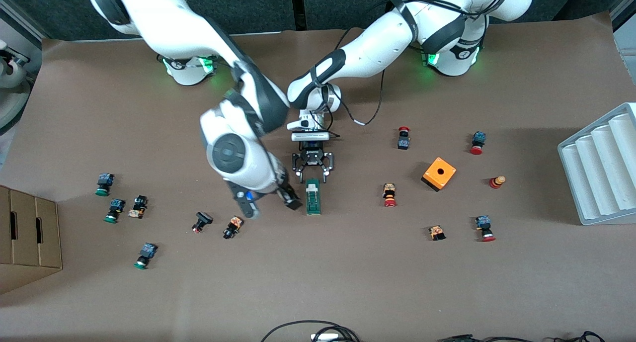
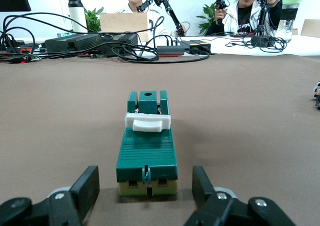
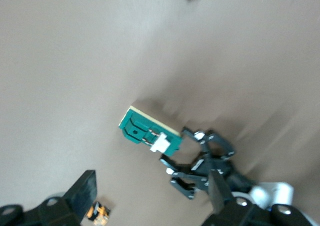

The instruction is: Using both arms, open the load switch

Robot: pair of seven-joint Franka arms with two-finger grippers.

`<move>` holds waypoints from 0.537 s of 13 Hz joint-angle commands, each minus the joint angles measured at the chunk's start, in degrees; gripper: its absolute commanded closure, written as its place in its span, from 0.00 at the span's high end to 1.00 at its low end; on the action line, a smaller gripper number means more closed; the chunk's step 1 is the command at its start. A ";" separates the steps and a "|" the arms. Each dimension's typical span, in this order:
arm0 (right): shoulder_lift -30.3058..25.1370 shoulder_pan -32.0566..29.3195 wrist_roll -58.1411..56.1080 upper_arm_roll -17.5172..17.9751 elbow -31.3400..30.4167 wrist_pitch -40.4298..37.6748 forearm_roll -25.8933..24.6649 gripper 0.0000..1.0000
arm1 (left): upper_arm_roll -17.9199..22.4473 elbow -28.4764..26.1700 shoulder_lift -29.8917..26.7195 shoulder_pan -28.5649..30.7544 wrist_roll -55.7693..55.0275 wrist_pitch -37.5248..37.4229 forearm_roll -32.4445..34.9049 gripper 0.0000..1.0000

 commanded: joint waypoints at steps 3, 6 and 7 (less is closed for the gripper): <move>-13.10 -7.42 -23.21 0.84 -10.81 -4.28 -5.03 1.00 | 0.90 1.20 1.60 -0.48 -0.83 -0.34 0.66 0.83; -20.75 -11.99 -38.15 0.84 -16.19 -7.87 -8.36 1.00 | 0.90 1.20 1.42 -0.48 -0.83 -0.34 0.48 0.92; -22.34 -14.01 -43.16 0.84 -16.55 -10.06 -9.33 1.00 | 0.90 1.20 1.42 -0.48 -0.75 -0.34 0.48 1.00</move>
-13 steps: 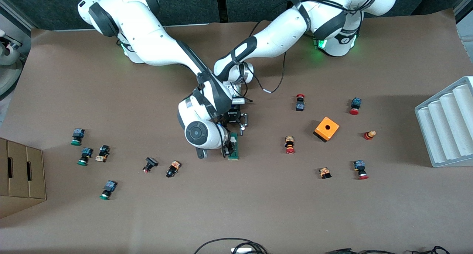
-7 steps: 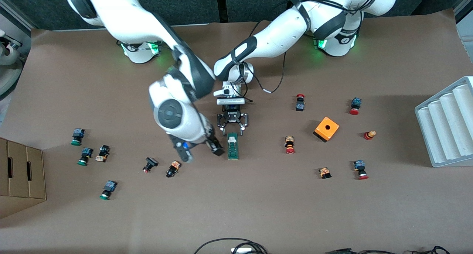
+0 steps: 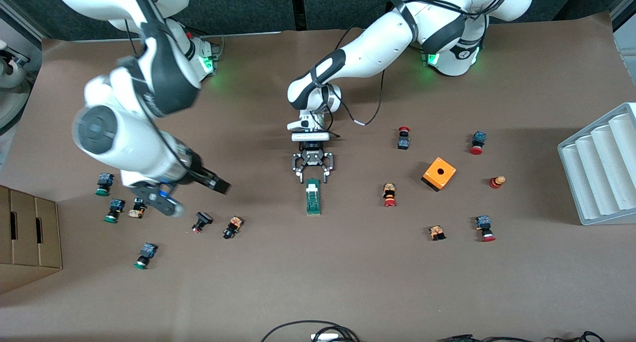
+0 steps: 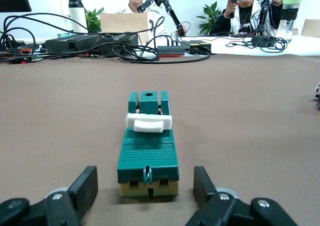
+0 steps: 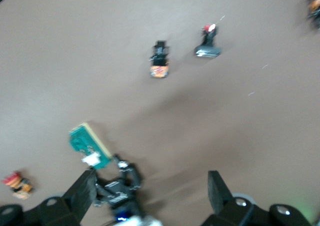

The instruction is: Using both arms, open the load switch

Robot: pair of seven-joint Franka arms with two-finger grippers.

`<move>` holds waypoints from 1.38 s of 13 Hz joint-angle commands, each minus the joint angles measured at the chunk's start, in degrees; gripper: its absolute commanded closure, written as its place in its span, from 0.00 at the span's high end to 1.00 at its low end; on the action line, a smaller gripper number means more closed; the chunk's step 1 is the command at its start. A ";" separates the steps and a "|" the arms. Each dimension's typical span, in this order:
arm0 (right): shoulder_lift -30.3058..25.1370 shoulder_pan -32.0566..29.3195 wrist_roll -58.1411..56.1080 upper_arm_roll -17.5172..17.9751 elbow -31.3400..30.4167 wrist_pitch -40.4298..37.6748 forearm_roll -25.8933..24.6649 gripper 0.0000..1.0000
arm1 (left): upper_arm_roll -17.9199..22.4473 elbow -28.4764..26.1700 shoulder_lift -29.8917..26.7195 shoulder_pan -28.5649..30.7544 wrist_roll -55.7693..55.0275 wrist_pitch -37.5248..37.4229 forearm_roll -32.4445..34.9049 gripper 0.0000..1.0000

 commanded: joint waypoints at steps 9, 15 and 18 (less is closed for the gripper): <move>-13.71 -18.77 -52.78 -2.10 -7.60 -5.32 -4.86 1.00 | 0.22 2.86 -1.23 -0.57 8.18 0.30 -7.87 1.00; -13.01 -18.86 -53.40 -2.11 -6.37 -5.32 -8.11 1.00 | -2.06 7.25 -4.13 -0.48 27.26 0.30 -21.77 1.00; -12.92 -19.04 -53.05 -2.11 -5.76 -5.58 -7.58 1.00 | -2.85 7.70 -7.02 0.04 37.28 0.39 -28.71 1.00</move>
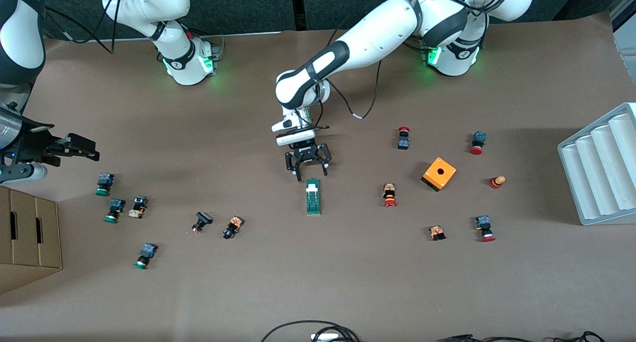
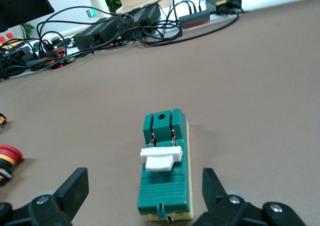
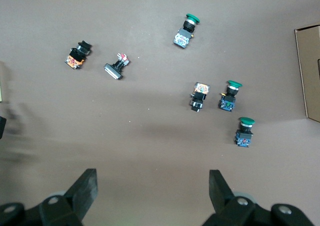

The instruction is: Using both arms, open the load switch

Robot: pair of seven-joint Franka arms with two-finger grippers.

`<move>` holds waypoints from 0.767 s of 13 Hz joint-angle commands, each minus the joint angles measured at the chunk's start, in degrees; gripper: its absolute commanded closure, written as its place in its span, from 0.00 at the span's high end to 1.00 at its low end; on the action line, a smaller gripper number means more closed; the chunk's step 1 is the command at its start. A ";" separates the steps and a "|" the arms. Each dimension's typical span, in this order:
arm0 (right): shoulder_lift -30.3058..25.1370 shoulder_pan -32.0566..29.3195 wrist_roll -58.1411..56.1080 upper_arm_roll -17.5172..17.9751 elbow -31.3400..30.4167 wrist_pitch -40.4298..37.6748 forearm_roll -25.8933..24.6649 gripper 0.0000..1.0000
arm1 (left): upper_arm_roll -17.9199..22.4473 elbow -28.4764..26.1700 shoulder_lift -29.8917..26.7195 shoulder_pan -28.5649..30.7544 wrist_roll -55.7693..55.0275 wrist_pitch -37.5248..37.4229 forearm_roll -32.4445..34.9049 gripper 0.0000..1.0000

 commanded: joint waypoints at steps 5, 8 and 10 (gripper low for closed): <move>-0.61 0.39 -0.19 -0.03 0.92 -0.26 -1.70 1.00 | -0.13 2.20 -7.63 0.33 24.89 0.43 -18.42 1.00; -0.26 0.57 -0.19 0.06 1.54 1.58 -1.70 1.00 | -0.13 2.74 -11.84 2.25 38.15 0.43 -27.56 1.00; -0.35 0.04 -0.62 -0.12 1.72 2.11 -1.61 1.00 | -0.13 3.08 -14.74 3.93 47.73 0.43 -33.97 1.00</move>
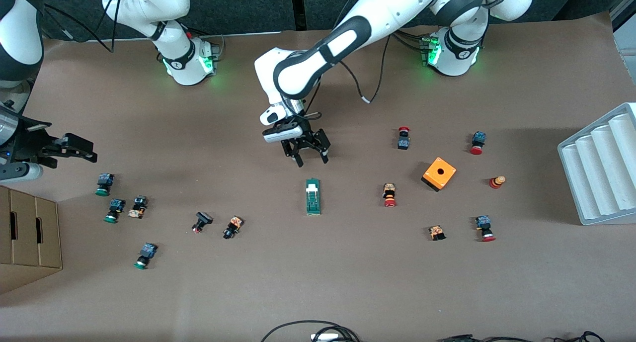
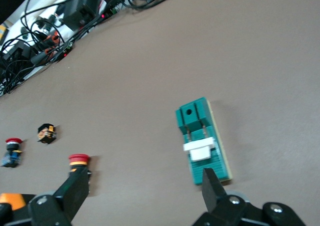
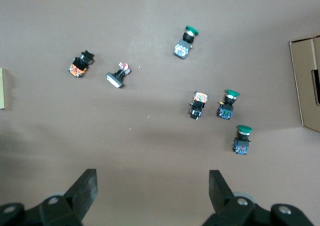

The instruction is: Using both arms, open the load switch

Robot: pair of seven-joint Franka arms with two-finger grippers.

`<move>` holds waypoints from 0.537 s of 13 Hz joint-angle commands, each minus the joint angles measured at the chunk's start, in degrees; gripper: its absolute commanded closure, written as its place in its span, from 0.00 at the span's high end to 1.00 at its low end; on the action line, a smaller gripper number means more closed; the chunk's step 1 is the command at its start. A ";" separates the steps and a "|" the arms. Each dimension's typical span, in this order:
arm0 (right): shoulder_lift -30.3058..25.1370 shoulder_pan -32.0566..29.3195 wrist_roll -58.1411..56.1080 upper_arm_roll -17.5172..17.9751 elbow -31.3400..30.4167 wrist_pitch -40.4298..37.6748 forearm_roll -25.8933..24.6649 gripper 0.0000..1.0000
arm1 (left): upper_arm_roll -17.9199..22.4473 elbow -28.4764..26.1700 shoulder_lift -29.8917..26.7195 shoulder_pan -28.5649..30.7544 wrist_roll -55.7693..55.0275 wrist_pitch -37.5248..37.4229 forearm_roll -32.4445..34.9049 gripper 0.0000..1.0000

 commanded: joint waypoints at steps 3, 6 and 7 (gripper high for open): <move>0.23 -0.24 -0.36 -0.31 0.50 1.79 -1.13 1.00 | 0.05 0.49 -7.69 4.92 19.10 0.29 -14.47 1.00; 0.41 -1.03 -0.71 -1.10 0.59 2.31 -1.39 1.00 | 0.14 0.49 -12.61 9.93 32.28 -0.06 -25.10 1.00; 0.41 -1.03 -0.71 -1.10 0.59 2.66 -1.22 1.00 | 0.05 0.49 -14.11 11.69 36.23 -0.24 -27.92 1.00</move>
